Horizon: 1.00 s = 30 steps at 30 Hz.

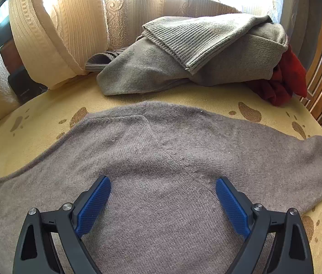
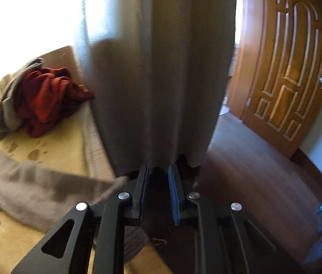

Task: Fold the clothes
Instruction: 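Pull the held sleeve outward with the right gripper and lay it straight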

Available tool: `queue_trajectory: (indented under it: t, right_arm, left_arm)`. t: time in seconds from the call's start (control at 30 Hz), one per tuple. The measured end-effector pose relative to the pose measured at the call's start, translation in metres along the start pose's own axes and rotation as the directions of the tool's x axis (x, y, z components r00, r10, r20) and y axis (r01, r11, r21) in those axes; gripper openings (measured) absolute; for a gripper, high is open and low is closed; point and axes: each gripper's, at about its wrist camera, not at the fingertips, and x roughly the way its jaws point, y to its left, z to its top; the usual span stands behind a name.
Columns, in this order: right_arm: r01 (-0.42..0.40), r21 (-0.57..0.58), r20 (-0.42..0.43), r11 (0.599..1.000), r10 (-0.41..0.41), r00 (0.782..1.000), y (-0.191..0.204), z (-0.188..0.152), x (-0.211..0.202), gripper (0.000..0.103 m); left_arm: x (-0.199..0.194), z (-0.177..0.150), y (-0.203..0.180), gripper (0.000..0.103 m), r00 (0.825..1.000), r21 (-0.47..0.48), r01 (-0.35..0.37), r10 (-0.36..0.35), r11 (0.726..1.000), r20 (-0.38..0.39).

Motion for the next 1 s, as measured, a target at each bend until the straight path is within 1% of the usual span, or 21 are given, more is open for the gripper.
queue_trajectory:
  t: [0.07, 0.13, 0.23, 0.33, 0.4, 0.47, 0.53, 0.6, 0.63, 0.7, 0.77, 0.8, 0.9, 0.93, 0.97, 1.0]
  right_arm:
    - [0.032, 0.055, -0.006, 0.998, -0.032, 0.999, -0.020, 0.003, 0.003, 0.020]
    - [0.003, 0.094, 0.007, 0.996, -0.004, 1.000, -0.030, 0.002, -0.006, 0.020]
    - [-0.119, 0.053, 0.028, 0.991, 0.118, 0.993, -0.018, -0.006, -0.029, 0.020]
    - [-0.245, -0.038, -0.024, 0.969, 0.245, 0.969, 0.016, -0.014, -0.036, 0.022]
    - [-0.327, -0.084, -0.073, 0.941, 0.322, 0.944, 0.043, -0.019, -0.034, 0.022]
    - [-0.372, -0.131, -0.122, 0.919, 0.357, 0.926, 0.067, -0.023, -0.026, 0.022]
    - [-0.371, -0.166, -0.188, 0.913, 0.340, 0.921, 0.086, -0.029, -0.012, 0.022]
    - [-0.361, -0.166, -0.234, 0.918, 0.319, 0.918, 0.090, -0.036, 0.001, 0.022]
    - [-0.353, -0.164, -0.217, 0.921, 0.315, 0.924, 0.087, -0.036, 0.000, 0.023]
    - [-0.342, -0.145, -0.218, 0.928, 0.307, 0.927, 0.080, -0.038, 0.001, 0.023]
    - [-0.325, -0.146, -0.210, 0.934, 0.292, 0.933, 0.078, -0.041, 0.000, 0.022]
    - [-0.317, -0.146, -0.206, 0.937, 0.284, 0.936, 0.078, -0.042, 0.000, 0.023]
    - [-0.265, -0.204, -0.201, 0.942, 0.224, 0.954, 0.090, -0.039, 0.000, 0.024]
    - [-0.247, -0.221, -0.200, 0.944, 0.204, 0.958, 0.093, -0.038, 0.000, 0.027]
    - [-0.230, -0.221, -0.206, 0.948, 0.185, 0.961, 0.094, -0.035, 0.000, 0.032]
    - [-0.215, -0.206, -0.222, 0.955, 0.169, 0.960, 0.100, -0.026, 0.004, 0.034]
  left_arm:
    - [0.000, 0.000, 0.000, 0.096, 1.000, 0.000, -0.001, 0.001, 1.000, 0.000]
    - [0.000, 0.001, 0.001, 0.096, 1.000, 0.001, -0.002, 0.002, 1.000, -0.001]
    - [0.001, 0.000, 0.001, 0.097, 1.000, 0.002, -0.004, 0.004, 1.000, -0.001]
    - [0.002, 0.002, 0.001, 0.097, 1.000, 0.003, -0.004, 0.004, 1.000, -0.002]
    - [0.002, 0.003, 0.002, 0.097, 1.000, 0.003, -0.004, 0.004, 1.000, -0.002]
    - [0.004, 0.003, -0.001, 0.097, 1.000, 0.001, -0.004, 0.004, 1.000, -0.002]
    - [0.005, 0.004, -0.001, 0.097, 1.000, 0.001, -0.002, 0.002, 1.000, -0.002]
    - [0.005, 0.004, 0.000, 0.097, 1.000, 0.000, 0.000, 0.000, 1.000, -0.003]
    - [0.006, 0.005, 0.000, 0.098, 1.000, 0.000, 0.001, -0.001, 1.000, -0.003]
    - [0.007, 0.005, 0.000, 0.099, 1.000, 0.001, 0.005, -0.005, 1.000, -0.005]
    - [0.008, 0.006, -0.001, 0.102, 1.000, 0.005, 0.010, -0.010, 1.000, -0.008]
    - [0.009, 0.007, -0.001, 0.102, 1.000, 0.007, 0.012, -0.012, 1.000, -0.010]
    - [0.009, 0.008, 0.001, 0.102, 1.000, 0.000, 0.017, -0.017, 1.000, -0.005]
    - [0.007, 0.007, 0.005, 0.102, 1.000, -0.012, 0.023, -0.023, 1.000, 0.005]
    - [0.004, 0.007, 0.009, 0.102, 0.999, -0.027, 0.029, -0.029, 0.999, 0.016]
    - [0.000, 0.008, 0.014, 0.102, 0.999, -0.053, 0.032, -0.031, 0.998, 0.031]
